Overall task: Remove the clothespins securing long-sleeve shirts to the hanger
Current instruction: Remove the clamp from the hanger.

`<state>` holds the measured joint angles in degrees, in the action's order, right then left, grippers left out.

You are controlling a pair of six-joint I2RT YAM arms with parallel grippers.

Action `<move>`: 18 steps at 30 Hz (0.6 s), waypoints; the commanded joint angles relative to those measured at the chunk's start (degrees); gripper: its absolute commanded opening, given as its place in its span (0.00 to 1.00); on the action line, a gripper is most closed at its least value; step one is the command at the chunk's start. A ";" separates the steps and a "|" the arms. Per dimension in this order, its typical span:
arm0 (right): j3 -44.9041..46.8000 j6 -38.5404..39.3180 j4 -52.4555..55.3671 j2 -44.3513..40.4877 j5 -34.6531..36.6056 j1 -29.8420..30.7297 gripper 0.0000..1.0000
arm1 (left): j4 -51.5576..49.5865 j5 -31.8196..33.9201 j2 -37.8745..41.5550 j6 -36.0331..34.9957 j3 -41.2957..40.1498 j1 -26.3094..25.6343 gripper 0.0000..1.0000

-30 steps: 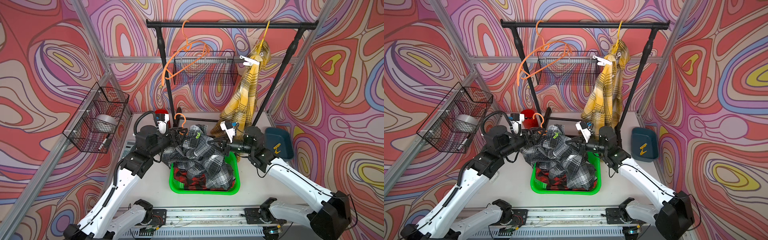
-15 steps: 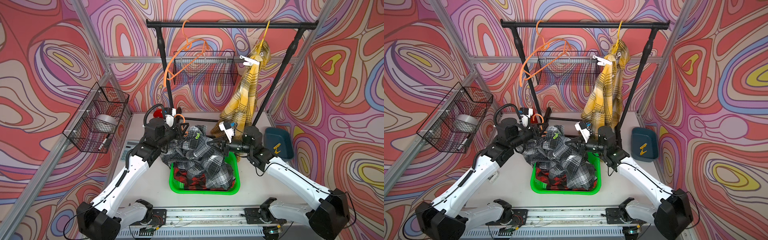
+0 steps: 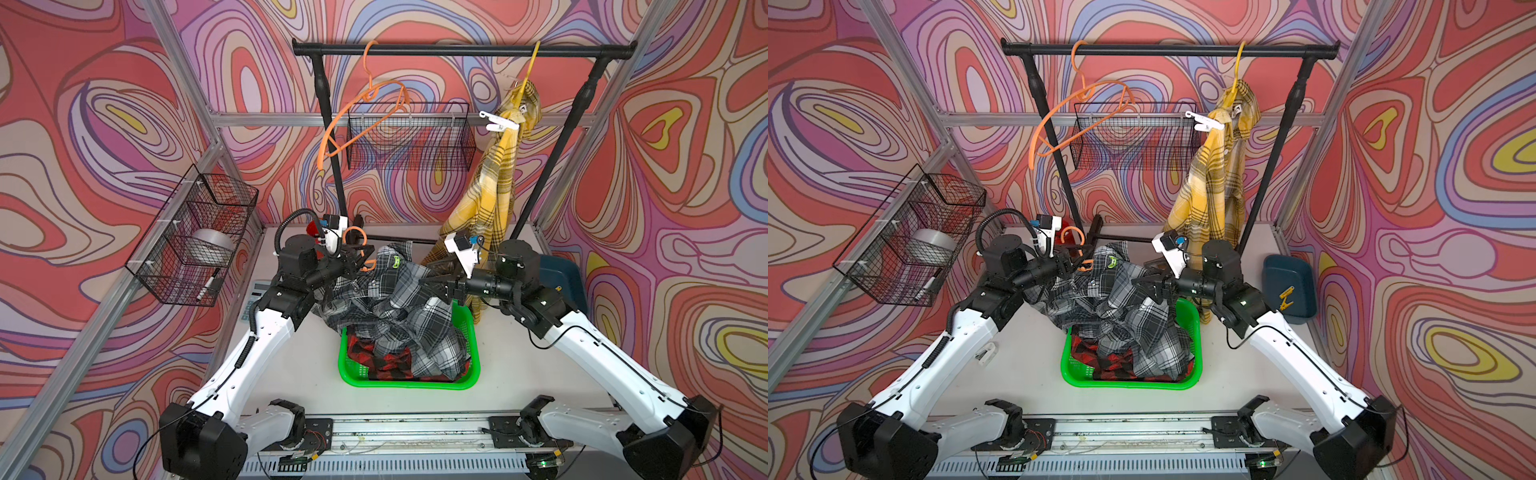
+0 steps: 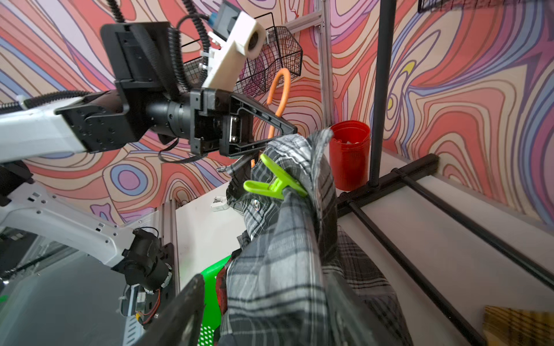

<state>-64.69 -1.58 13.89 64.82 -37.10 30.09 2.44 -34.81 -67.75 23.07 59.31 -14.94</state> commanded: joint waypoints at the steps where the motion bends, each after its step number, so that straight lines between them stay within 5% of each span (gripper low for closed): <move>1: -4.41 7.36 7.56 -0.30 -1.28 0.24 0.63 | 3.82 -7.99 -1.36 1.36 0.02 1.82 0.00; 6: -11.72 12.26 12.91 4.35 -6.74 1.13 0.50 | 0.42 -10.68 -2.94 -0.92 2.24 1.93 0.00; 18: -20.05 22.54 16.94 13.21 -1.18 4.21 0.57 | -7.77 -26.40 -8.81 -5.18 9.52 3.59 0.00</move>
<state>-82.48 16.97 28.49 76.71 -39.33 34.20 -2.57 -53.84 -75.46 20.21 65.67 -11.94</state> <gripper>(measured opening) 0.574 0.054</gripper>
